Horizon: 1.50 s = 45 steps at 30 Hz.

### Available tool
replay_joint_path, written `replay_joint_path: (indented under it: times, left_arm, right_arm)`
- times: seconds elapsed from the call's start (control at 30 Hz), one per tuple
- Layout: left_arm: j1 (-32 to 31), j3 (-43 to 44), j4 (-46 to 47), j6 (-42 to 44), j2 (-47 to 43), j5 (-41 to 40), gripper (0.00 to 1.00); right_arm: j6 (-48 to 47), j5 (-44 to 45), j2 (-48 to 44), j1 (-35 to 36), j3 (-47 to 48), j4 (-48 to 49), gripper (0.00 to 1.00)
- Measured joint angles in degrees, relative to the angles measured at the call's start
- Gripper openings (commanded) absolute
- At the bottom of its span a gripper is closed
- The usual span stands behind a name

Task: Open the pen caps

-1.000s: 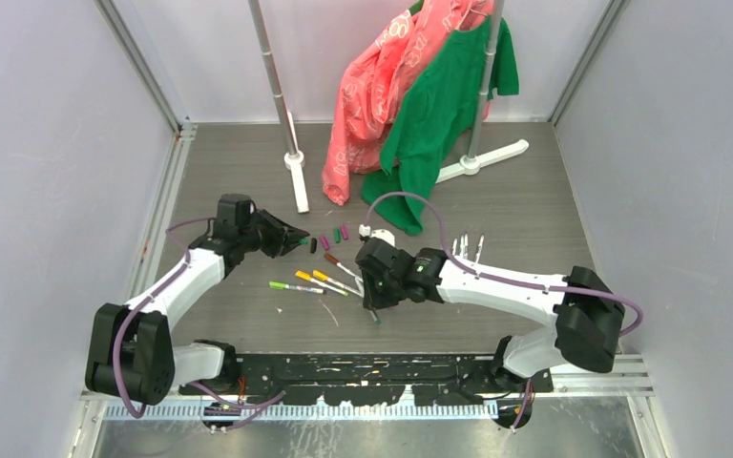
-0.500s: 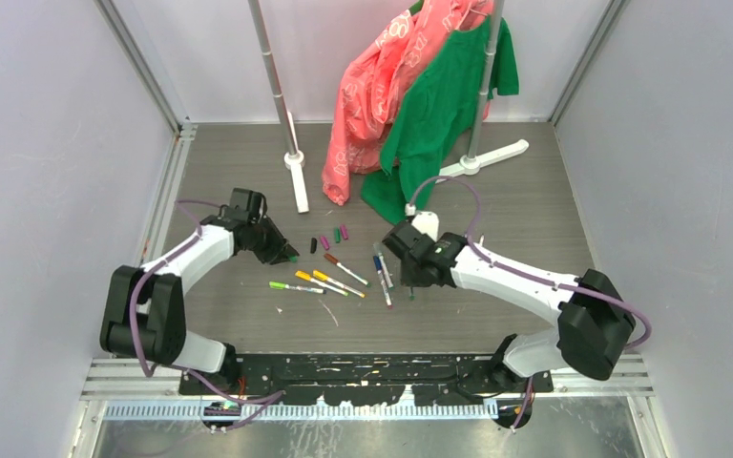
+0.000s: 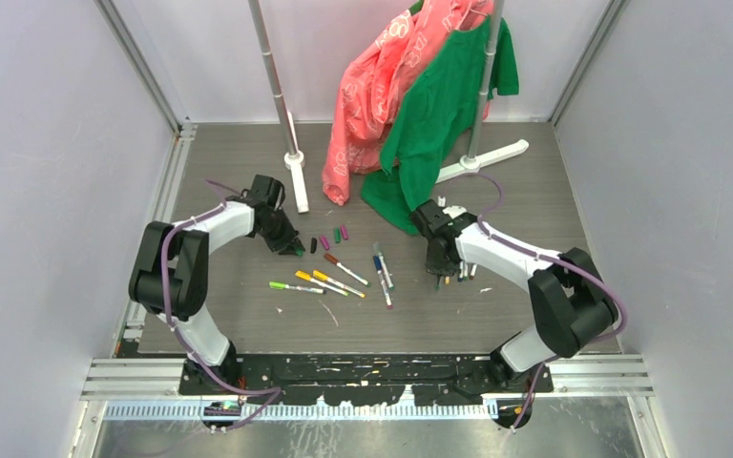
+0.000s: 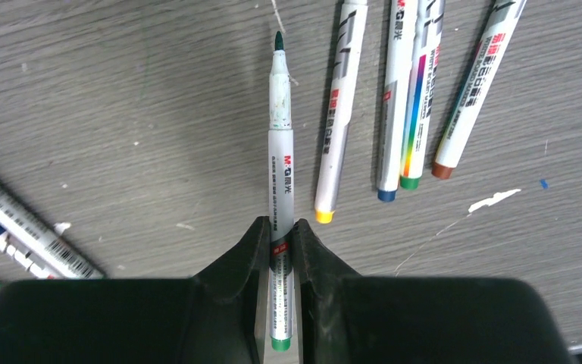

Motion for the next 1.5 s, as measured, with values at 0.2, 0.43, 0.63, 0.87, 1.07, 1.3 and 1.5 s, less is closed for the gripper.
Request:
replay_joint_path:
  times: [0.2,0.43,0.63,0.87,1.07,1.3,1.5]
  left_arm:
    - [-0.4,2.7,0.2,0.7,3.4,-0.2,0.06]
    - [-0.6,4.6,0.8,0.7,5.2,0.3,0.20]
    - [-1.0,5.3,1.7,0.7,5.9,0.7,0.28]
    - [-1.1,5.2,2.2,0.7,5.8,1.1,0.31]
    - [-1.1,3.6,3.3,0.7,4.4,0.9,0.36]
    - [-1.1,0.1,2.2,0.7,-0.3,-0.9,0.47]
    - [-1.1,-3.6,1.6,0.5,-8.2,-1.5,0.56]
  right_arm:
    - [-1.4,-1.0,3.7,-2.8,0.0,1.5,0.01]
    - [-2.8,-1.5,7.8,-5.6,1.5,2.3,0.07]
    - [-4.1,-1.6,9.4,-6.6,3.3,2.4,0.30]
    - [-5.2,-1.1,9.9,-6.7,4.0,1.7,0.38]
    - [-5.8,-0.1,9.8,-6.7,5.0,-1.1,0.43]
    - [-7.1,1.2,5.2,-6.2,7.6,-5.3,0.44]
    - [-7.7,1.6,-0.3,-3.2,8.9,-6.6,0.45]
